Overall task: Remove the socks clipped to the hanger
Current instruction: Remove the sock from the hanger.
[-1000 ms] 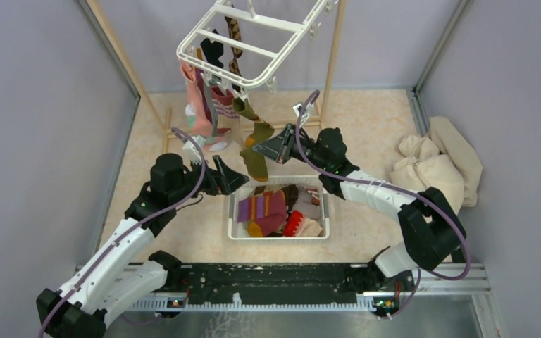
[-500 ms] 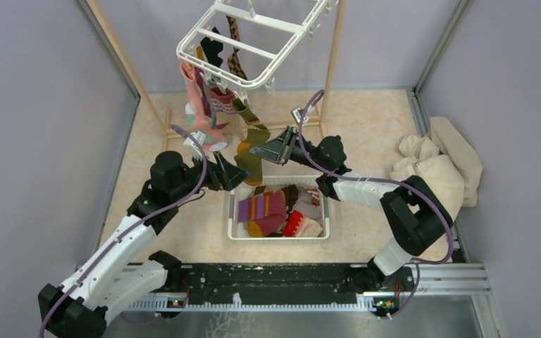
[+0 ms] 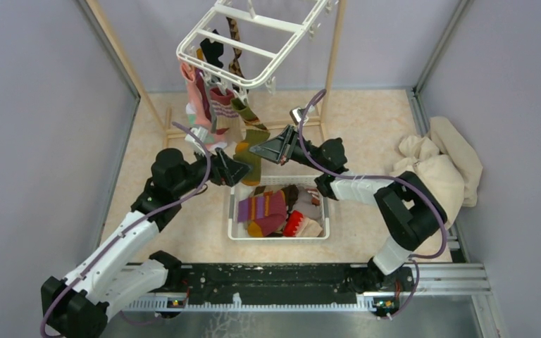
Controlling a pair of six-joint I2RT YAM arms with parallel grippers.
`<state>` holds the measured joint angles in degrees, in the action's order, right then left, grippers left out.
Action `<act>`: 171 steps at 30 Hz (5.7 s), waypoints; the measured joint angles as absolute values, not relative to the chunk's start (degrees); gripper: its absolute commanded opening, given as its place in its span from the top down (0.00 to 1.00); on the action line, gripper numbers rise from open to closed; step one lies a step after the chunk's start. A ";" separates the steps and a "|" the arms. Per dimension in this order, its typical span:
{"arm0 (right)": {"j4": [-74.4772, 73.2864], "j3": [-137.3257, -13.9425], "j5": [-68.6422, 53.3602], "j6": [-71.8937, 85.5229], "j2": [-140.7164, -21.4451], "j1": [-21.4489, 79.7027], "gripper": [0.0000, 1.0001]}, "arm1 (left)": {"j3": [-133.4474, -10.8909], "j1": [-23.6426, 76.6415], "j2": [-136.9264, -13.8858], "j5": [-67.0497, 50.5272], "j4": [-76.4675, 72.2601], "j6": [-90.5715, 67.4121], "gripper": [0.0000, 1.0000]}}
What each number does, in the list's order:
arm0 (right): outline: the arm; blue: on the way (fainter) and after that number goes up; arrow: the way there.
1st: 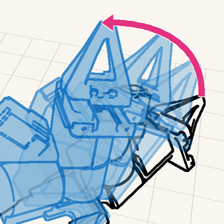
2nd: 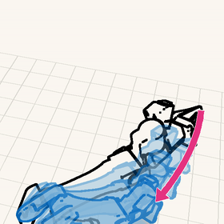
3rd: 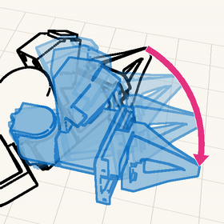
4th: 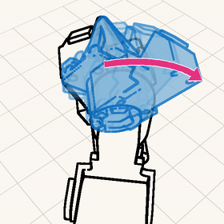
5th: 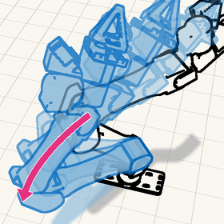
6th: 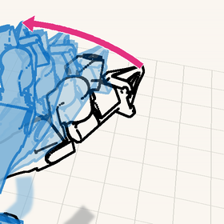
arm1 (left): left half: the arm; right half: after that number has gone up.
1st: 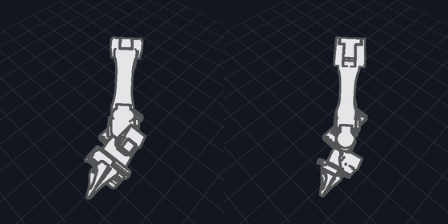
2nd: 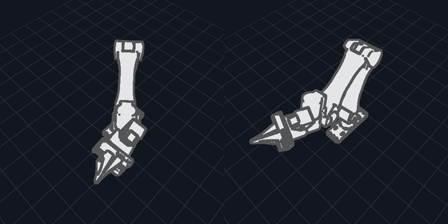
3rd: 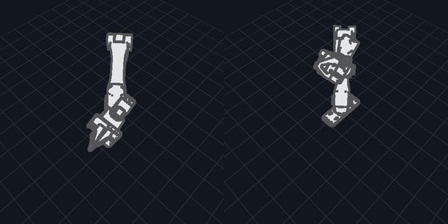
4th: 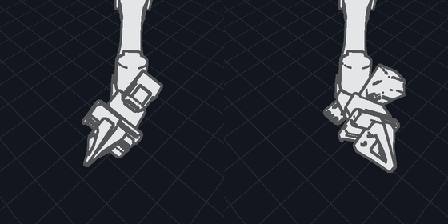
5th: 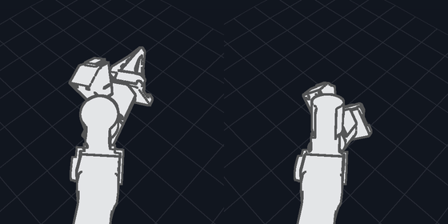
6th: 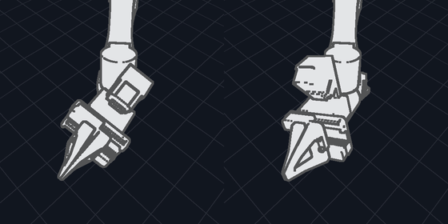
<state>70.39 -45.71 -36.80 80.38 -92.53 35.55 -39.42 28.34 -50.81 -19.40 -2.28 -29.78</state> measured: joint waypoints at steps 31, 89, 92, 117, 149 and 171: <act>51.20 -46.17 -32.82 67.29 -85.43 35.44 0.27 | -49.82 28.62 -55.61 -20.82 -1.45 -24.91 0.96; 49.52 -57.14 33.26 -13.02 -81.45 61.12 0.18 | -50.52 15.59 -58.57 -29.10 0.97 -25.87 0.90; 48.60 -59.77 29.85 -10.94 -82.39 58.30 0.19 | -50.52 15.57 -58.61 -29.47 0.71 -25.87 0.90; 42.26 -71.46 21.08 -8.56 -89.91 56.45 0.23 | -50.50 14.66 -59.64 -32.18 -1.34 -25.93 0.89; 42.39 -76.27 21.32 -6.74 -92.92 53.82 0.47 | -49.95 14.28 -60.27 -33.32 -2.63 -26.39 0.89; 42.37 -77.80 19.86 -5.78 -93.56 53.76 0.94 | -49.93 13.98 -60.38 -34.17 -2.63 -27.20 0.89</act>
<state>42.37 -77.80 19.86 -5.78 -93.56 53.76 -49.93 13.98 -60.38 -34.17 -2.63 -27.20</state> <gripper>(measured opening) 0.118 0.115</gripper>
